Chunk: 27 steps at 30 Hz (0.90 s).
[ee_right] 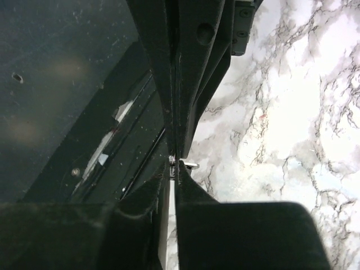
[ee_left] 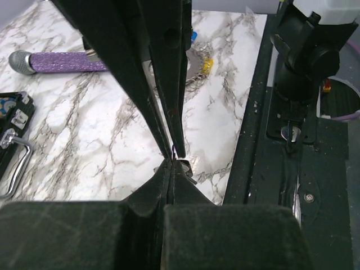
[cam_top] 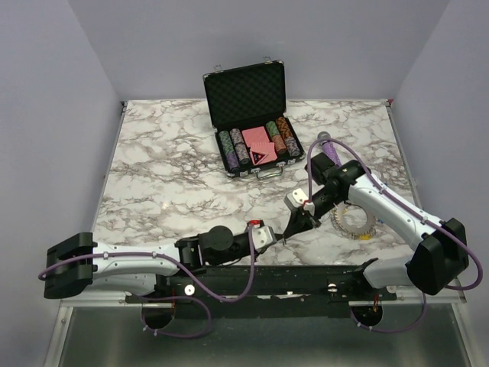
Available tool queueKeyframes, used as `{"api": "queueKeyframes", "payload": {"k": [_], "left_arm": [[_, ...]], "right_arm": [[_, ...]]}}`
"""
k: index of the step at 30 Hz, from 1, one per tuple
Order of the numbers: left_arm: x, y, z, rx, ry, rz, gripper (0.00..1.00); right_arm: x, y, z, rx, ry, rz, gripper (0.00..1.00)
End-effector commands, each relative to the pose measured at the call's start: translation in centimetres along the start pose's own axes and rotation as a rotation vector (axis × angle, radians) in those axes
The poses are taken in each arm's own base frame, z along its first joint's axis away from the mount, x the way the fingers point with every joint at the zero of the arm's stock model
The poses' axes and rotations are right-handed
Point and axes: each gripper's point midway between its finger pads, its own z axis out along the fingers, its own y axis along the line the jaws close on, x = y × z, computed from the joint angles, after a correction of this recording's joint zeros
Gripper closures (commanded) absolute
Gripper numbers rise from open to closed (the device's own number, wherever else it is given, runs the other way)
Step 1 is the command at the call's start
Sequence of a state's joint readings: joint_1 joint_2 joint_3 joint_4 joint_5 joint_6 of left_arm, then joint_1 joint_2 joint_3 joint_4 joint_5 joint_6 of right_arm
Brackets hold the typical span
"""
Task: Put the keys on the keyring
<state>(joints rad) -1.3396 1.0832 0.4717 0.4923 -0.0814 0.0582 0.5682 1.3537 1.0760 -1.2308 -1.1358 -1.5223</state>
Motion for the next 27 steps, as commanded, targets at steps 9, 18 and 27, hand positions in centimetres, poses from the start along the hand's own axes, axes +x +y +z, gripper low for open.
{"api": "queueKeyframes", "payload": {"k": [9,18,27], "left_arm": [[-4.2,2.0,-5.1,-0.113,-0.439,-0.274,1.0],[-7.5,2.7,-7.5,-0.119,-0.691,-0.303,1.0],[-8.7,3.0,-6.7,-0.134,-0.706,-0.276,1.0]], "right_arm": [[-4.2,-2.2,-0.3,0.06,-0.152,0.174,0.68],[-6.0,-3.5,-0.3,0.025,-0.24,0.235,0.68],[-5.4,-3.3,0.1,0.021,-0.243,0.28,0.67]]}}
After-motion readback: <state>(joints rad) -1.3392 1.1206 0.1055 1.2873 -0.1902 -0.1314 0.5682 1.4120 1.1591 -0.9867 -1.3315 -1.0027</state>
